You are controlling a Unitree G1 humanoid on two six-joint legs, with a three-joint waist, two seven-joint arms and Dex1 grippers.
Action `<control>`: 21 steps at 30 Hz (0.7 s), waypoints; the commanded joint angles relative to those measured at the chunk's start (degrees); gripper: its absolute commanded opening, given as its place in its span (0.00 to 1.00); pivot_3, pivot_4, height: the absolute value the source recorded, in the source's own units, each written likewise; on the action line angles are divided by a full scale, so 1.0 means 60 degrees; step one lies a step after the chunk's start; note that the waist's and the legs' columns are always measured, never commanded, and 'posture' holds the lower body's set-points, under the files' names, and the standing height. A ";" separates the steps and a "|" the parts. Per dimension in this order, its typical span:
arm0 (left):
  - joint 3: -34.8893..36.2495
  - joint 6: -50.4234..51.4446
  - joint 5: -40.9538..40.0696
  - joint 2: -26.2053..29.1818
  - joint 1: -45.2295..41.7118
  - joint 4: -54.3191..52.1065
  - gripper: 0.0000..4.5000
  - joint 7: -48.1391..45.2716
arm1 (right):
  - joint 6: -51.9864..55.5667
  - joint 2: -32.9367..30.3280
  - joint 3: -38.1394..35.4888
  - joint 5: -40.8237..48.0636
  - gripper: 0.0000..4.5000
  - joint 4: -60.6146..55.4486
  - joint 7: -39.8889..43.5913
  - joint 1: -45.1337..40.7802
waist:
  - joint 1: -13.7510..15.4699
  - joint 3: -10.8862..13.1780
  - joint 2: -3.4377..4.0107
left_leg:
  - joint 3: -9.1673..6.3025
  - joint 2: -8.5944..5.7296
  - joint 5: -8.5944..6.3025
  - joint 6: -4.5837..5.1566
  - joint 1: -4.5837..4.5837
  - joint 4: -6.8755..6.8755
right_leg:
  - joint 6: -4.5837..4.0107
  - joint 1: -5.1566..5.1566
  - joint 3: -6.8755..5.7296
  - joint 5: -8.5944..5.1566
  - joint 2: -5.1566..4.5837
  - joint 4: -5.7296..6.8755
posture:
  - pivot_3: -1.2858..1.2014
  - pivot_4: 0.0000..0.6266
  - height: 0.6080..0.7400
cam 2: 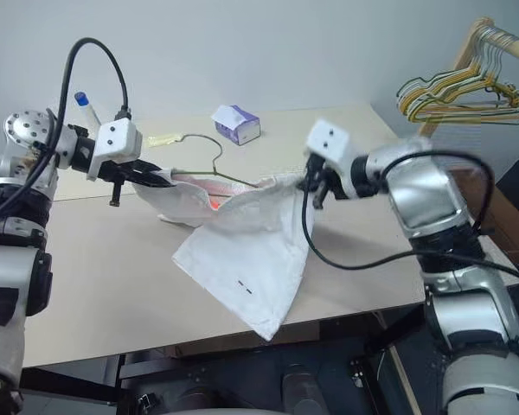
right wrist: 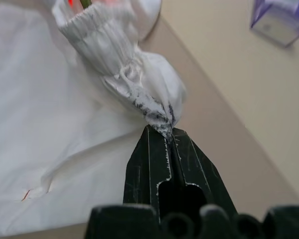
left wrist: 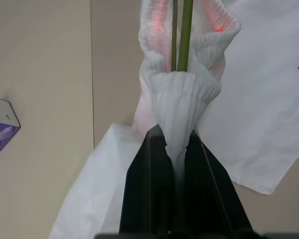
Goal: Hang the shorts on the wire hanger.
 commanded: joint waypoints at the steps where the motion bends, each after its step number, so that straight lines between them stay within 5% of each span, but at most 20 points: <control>1: 0.0312 0.0181 -0.0218 -0.0165 -0.0136 -0.0247 0.00 0.0334 | 0.0359 0.0042 -0.0176 0.0365 0.01 -0.0645 0.0218 -0.0734 | 0.0024 0.0000 -0.0001 | -0.0001 0.0000 0.0000 0.0000 0.0000 0.0001 | 0.0000 0.0002 -0.0002 0.0000 -0.0001 -0.0001 | 0.48 0.00 1.00; 10: 0.0919 0.0846 -0.1082 -0.0198 0.0070 -0.0912 0.00 -0.0175 | -0.0012 -0.0060 0.1279 -0.0723 0.01 0.0100 -0.0001 -0.0960 | -0.0006 -0.0001 -0.0001 | 0.0002 -0.0001 0.0000 0.0000 -0.0009 0.0001 | 0.0000 -0.0001 -0.0004 0.0000 -0.0003 -0.0007 | 0.48 0.00 1.00; 21: 0.0773 0.0801 -0.0781 -0.0203 0.0564 -0.1003 0.00 0.0314 | -0.1524 -0.0136 0.1023 -0.0857 0.05 -0.0308 0.0081 -0.0579 | -0.0030 0.0008 0.0012 | 0.0002 -0.0001 0.0000 0.0000 -0.0005 0.0001 | 0.0000 -0.0006 0.0000 0.0000 -0.0001 0.0003 | 0.48 0.00 1.00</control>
